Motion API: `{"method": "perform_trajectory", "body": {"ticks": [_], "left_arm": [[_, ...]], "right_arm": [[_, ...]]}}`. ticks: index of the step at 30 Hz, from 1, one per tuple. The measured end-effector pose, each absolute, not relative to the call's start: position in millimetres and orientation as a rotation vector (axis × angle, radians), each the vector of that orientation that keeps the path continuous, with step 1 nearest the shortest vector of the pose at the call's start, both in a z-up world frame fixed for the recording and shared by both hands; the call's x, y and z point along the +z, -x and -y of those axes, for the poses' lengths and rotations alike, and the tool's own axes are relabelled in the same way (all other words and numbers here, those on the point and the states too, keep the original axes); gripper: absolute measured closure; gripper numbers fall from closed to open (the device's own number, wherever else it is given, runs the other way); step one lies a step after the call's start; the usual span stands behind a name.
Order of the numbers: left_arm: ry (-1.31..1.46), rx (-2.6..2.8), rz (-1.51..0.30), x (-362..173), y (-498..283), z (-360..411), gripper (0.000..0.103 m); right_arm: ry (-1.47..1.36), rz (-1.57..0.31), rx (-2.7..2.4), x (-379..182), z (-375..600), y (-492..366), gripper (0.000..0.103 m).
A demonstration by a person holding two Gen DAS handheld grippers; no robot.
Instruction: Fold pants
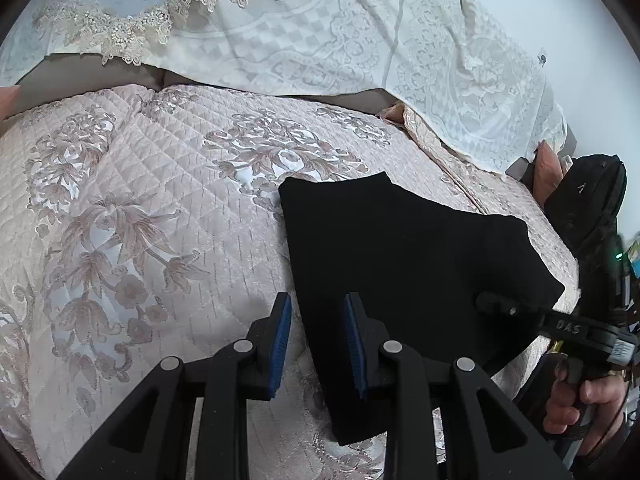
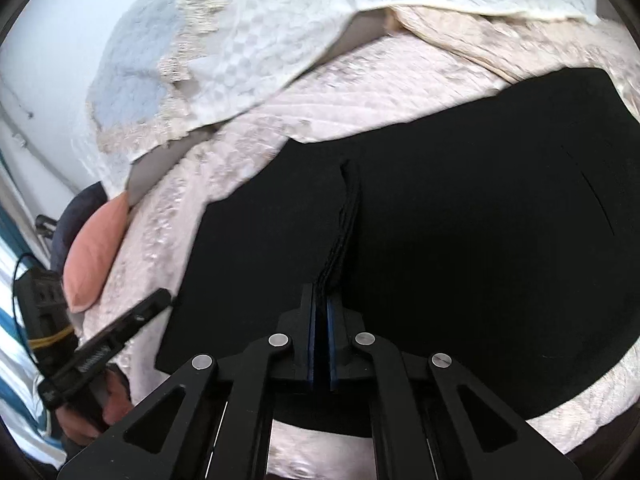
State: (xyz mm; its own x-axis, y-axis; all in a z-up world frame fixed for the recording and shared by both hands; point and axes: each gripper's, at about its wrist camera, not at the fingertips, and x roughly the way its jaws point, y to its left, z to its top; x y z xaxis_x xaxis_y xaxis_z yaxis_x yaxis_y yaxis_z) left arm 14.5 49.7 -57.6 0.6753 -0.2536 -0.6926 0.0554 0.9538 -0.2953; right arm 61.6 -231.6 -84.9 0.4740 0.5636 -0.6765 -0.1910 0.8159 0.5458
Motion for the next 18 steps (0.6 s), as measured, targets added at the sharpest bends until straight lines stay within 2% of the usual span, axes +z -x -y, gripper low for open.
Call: {"method": "perform_trajectory", "body": {"ticks": [2, 5, 6, 10, 15, 17, 18], "left_arm": [[0.259, -0.175, -0.818, -58.2, -15.8, -48.8, 0.074], [0.259, -0.18, -0.811, -55.5, -17.3, -46.8, 0.074], [0.257, -0.182, -0.807, -54.5, -18.0, -45.6, 0.074], [0.239, -0.209, -0.793, -49.0, -29.5, -35.1, 0.074], [0.209, -0.253, -0.8, -51.0, -55.8, -18.6, 0.074], [0.195, -0.247, -0.842, -59.7, -72.6, -15.1, 0.074], [0.182, -0.221, -0.875, -65.0, -78.9, -14.8, 0.074]], "right_arm": [[-0.463, -1.007, 0.499, -91.0, 234.3, -64.0, 0.098], [-0.4, -0.977, 0.455, -76.6, 235.5, -62.8, 0.084], [-0.375, -0.951, 0.427, -70.2, 236.6, -62.7, 0.082], [-0.346, -0.873, 0.454, -51.2, 235.8, -70.7, 0.082], [-0.308, -0.927, 0.477, -68.3, 214.2, -99.3, 0.083], [-0.275, -0.959, 0.456, -79.5, 209.4, -110.6, 0.093], [-0.279, -0.965, 0.449, -80.5, 209.5, -114.0, 0.093]]}}
